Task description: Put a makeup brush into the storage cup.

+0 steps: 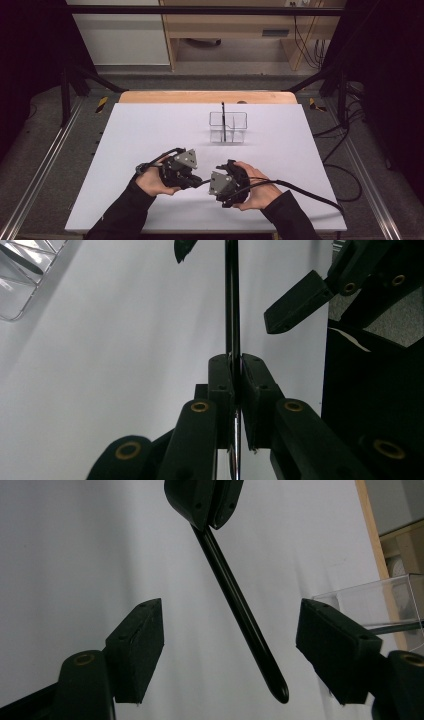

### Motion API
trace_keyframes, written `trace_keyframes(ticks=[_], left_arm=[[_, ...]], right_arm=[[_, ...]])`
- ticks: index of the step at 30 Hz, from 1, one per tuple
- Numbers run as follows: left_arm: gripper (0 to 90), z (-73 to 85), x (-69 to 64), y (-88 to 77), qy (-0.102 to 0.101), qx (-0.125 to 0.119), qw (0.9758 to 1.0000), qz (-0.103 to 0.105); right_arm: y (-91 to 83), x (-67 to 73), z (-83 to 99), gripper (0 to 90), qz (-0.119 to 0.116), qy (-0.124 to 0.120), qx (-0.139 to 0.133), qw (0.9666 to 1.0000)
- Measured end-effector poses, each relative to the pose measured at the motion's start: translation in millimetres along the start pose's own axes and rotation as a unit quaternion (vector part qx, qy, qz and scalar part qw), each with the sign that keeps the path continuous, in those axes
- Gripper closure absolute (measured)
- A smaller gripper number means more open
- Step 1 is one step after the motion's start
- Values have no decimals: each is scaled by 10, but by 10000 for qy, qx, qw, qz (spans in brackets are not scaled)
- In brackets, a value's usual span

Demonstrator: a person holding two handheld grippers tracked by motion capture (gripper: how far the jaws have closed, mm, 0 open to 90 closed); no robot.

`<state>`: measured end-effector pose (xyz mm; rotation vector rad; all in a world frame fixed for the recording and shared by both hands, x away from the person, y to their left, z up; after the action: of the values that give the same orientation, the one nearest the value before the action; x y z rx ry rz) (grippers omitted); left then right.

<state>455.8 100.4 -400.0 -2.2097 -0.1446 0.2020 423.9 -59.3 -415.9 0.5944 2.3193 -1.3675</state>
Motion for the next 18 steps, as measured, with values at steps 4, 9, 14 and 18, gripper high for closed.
trace_keyframes(ticks=[4, 9, 14, 18], left_arm=[[830, -13, -9, 6, -3, 7, 10000, 6], [830, -15, -15, 17, -16, 43, 10000, 21], [830, -22, -30, 40, 11, 98, 9999, 37], [830, -23, -36, 49, 5, 100, 9999, 48]], right_arm=[[14, 13, -4, 324, -9, -77, 31, 10000], [26, 27, 1, 402, -21, -217, 67, 9997], [47, 33, 3, 469, -45, -332, 73, 9994], [64, 36, 2, 522, -115, -394, 105, 9991]])
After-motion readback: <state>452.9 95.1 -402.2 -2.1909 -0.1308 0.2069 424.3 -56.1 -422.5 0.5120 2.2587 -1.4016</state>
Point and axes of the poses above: each handheld gripper's, and its own axes: y roughly forward along the jaws, z roughly out of its underside, x roughly to its left, the point moved 3 cm from there along y, roughly forward along the jaws, and after that the axes turned 2 degrees about z, right-handed, at the moved point
